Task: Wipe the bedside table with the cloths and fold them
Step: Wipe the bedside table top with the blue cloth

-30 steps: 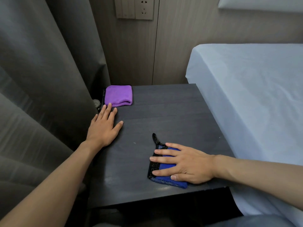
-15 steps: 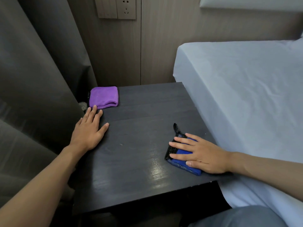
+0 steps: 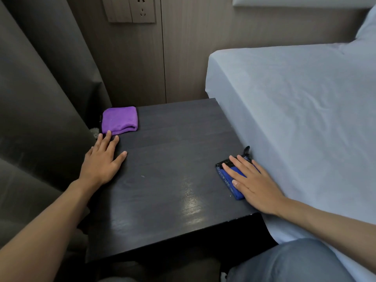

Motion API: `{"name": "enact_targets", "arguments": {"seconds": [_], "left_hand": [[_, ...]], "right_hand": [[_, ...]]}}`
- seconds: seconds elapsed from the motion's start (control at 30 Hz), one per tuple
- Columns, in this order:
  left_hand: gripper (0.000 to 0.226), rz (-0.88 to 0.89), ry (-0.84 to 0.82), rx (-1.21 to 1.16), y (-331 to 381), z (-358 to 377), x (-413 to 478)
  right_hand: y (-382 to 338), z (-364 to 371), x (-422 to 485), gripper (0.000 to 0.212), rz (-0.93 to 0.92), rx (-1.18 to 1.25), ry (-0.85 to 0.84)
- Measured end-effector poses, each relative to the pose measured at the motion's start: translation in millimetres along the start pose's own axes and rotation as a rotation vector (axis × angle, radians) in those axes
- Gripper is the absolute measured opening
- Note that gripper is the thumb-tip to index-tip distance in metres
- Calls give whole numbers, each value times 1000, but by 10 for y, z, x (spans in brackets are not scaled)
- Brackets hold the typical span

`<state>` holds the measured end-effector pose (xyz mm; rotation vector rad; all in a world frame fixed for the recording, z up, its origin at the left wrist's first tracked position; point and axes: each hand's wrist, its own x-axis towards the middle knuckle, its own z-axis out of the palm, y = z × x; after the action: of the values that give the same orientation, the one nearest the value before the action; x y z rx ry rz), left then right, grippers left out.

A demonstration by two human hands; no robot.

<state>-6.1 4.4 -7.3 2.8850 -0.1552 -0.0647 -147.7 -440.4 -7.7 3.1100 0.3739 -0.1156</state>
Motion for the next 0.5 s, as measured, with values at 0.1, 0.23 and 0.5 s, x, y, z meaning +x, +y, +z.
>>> {"name": "enact_targets", "arguments": {"seconds": [0.1,0.23,0.5], "left_hand": [[67,-23,-23,-3,7,-17,6],[67,-56,-67,-16,51,-34,10],[68,-86,-88,9,112,-134,100]], "right_hand": [[-209,77,-124,55,216,19,99],[-617,137,-246,60,493,65,198],[-1465,162,-175,64,844,206,259]]}}
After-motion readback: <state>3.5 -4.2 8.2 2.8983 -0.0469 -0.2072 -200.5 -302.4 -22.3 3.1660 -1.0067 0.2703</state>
